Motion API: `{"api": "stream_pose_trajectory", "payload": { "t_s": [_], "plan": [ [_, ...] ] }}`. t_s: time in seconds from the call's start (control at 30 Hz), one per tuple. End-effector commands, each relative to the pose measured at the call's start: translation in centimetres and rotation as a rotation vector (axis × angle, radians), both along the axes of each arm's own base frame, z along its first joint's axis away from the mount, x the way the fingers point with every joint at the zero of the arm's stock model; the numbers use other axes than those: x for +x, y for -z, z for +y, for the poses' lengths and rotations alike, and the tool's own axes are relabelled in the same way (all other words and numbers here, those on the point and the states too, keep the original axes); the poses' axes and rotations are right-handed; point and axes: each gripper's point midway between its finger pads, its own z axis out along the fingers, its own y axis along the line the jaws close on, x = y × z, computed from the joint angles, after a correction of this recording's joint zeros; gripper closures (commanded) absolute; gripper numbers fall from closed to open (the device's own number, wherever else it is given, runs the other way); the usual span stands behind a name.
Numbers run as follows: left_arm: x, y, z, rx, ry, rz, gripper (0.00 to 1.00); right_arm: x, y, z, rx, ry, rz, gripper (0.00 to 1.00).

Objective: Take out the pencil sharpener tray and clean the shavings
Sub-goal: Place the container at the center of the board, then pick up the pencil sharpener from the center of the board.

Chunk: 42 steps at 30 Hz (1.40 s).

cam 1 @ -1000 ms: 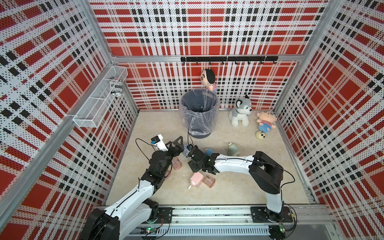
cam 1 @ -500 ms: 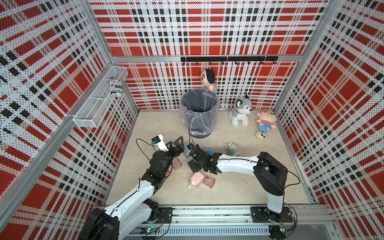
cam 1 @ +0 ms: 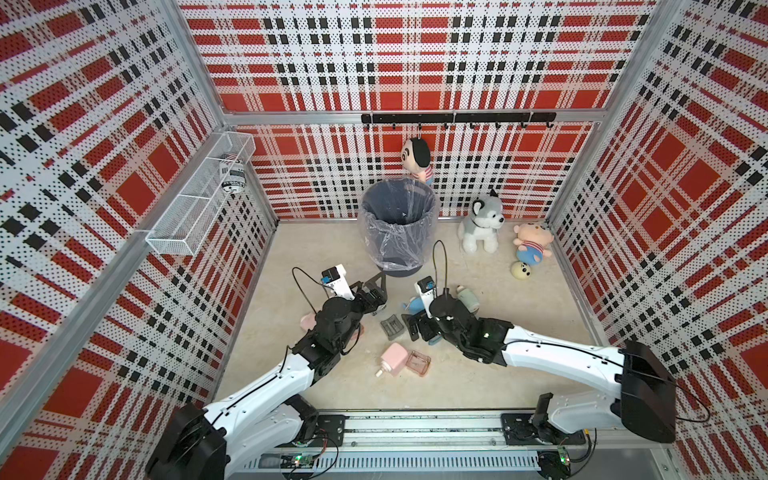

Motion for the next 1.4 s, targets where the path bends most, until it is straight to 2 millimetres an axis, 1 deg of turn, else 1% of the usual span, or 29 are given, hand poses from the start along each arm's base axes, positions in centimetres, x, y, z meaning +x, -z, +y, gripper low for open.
{"api": "stream_pose_trajectory", "payload": {
  "t_s": [0.0,0.03,0.2,0.23,0.37,0.47,0.57,0.63,0.73,0.83,0.97,1.03,1.1,1.27,1.37],
  "plan": [
    [0.3,-0.3,-1.7,-0.017,0.012,0.049,0.02,0.7,-1.0,-3.8,0.063,0.116,-0.023,0.00],
    [0.3,-0.4,-2.5,-0.017,0.024,0.061,0.02,0.8,-1.0,-4.8,0.078,0.139,-0.020,0.00],
    [0.1,-0.2,-8.0,0.000,0.128,0.142,0.02,1.2,-0.5,-10.1,0.145,0.274,-0.026,0.00],
    [0.0,-0.3,-8.8,-0.001,0.136,0.151,0.02,1.4,-0.2,-11.0,0.155,0.299,-0.020,0.00],
    [-0.1,0.5,-12.7,0.002,0.163,0.213,0.02,2.0,1.2,-15.2,0.205,0.436,0.022,0.00],
    [0.4,1.8,-15.4,0.029,0.149,0.308,0.02,2.0,1.7,-18.3,0.244,0.534,0.020,0.00],
    [0.6,3.3,-18.1,0.059,0.151,0.399,0.02,1.7,2.1,-20.6,0.289,0.604,0.017,0.00],
    [0.6,3.8,-19.7,0.075,0.130,0.440,0.02,1.5,2.2,-22.0,0.304,0.653,0.013,0.00],
    [0.6,4.7,-21.6,0.111,0.084,0.521,0.02,1.4,2.5,-23.3,0.299,0.709,0.005,0.00],
    [1.0,6.7,-23.4,0.168,0.052,0.628,0.02,1.3,3.0,-24.3,0.290,0.765,0.016,0.00],
    [1.5,9.2,-25.4,0.255,0.024,0.744,0.02,1.2,3.5,-25.0,0.302,0.790,0.021,0.00],
    [1.9,10.1,-26.3,0.287,0.018,0.775,0.02,1.2,3.4,-25.3,0.310,0.800,0.016,0.00],
    [2.3,11.1,-26.6,0.314,0.003,0.802,0.02,1.0,3.4,-25.6,0.316,0.811,0.011,0.00],
    [3.3,13.9,-26.9,0.302,-0.017,0.865,0.00,0.6,3.3,-26.3,0.340,0.819,-0.001,0.00],
    [4.0,15.1,-26.8,0.292,-0.020,0.896,0.03,0.5,3.2,-26.5,0.347,0.822,-0.005,0.00]
  ]
}}
